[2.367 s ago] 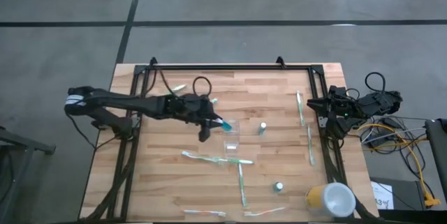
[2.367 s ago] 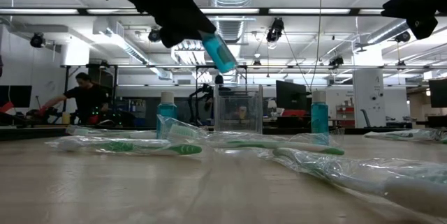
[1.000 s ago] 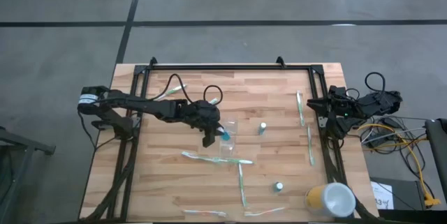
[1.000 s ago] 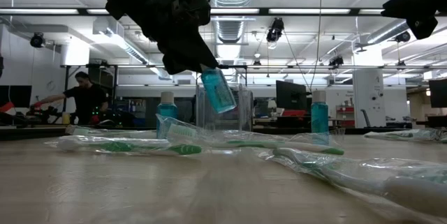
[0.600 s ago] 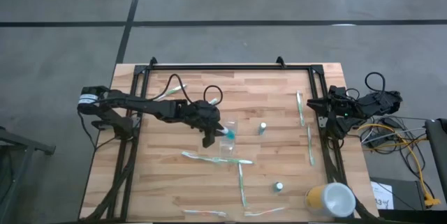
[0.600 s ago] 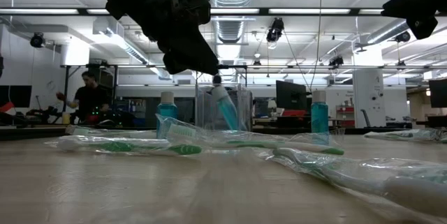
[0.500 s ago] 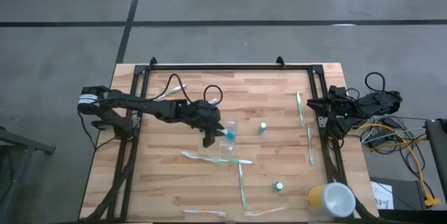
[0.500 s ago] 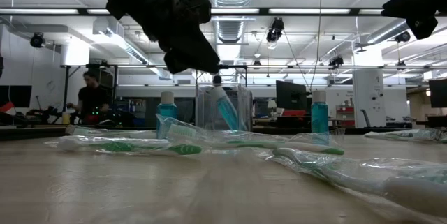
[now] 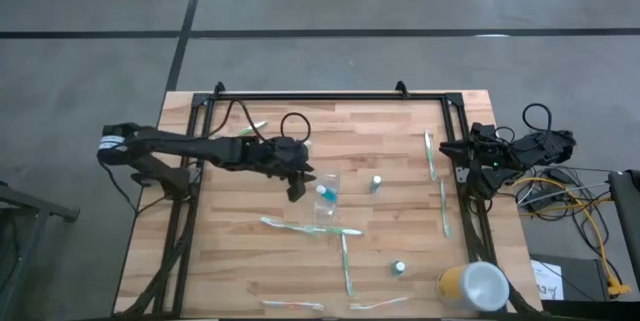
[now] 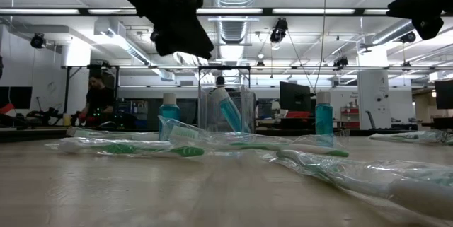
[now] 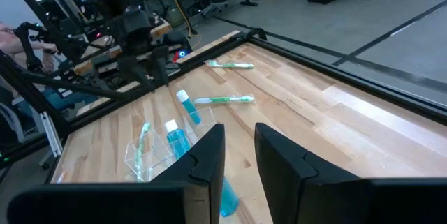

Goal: Pick & Place toothbrushing station
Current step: Put the blue bottle into the middle of the transparent organizer

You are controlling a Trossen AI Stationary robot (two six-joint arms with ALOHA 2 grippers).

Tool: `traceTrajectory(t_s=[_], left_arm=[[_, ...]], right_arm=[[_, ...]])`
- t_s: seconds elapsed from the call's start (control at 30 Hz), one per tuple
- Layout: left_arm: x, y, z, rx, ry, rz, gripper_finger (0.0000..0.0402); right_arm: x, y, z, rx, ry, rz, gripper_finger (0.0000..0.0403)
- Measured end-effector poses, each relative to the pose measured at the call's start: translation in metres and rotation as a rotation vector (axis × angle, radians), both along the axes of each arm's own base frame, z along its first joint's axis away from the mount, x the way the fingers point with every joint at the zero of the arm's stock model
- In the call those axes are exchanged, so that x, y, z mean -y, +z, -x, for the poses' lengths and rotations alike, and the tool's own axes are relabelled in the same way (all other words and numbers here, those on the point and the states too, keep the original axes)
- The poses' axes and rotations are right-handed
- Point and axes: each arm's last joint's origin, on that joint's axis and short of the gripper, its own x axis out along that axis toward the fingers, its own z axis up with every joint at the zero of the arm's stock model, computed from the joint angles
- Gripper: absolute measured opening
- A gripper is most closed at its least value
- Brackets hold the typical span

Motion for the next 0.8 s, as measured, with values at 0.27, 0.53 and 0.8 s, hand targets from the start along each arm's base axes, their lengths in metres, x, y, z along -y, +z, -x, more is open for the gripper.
traceTrajectory(t_s=[0.27,0.53,0.8], left_arm=[[-0.001,0.0,0.016,-0.099,0.098,0.026,0.014],[-0.008,-0.013,0.023,-0.157,0.235,0.136,0.0212],[-0.018,-0.02,0.033,-0.264,0.347,0.184,0.0226]], right_arm=[[0.0,0.0,0.0,0.0,0.0,0.0,0.0071],[0.0,0.0,0.0,0.0,0.0,0.0,0.008],[0.0,0.0,0.0,0.0,0.0,0.0,0.0069]])
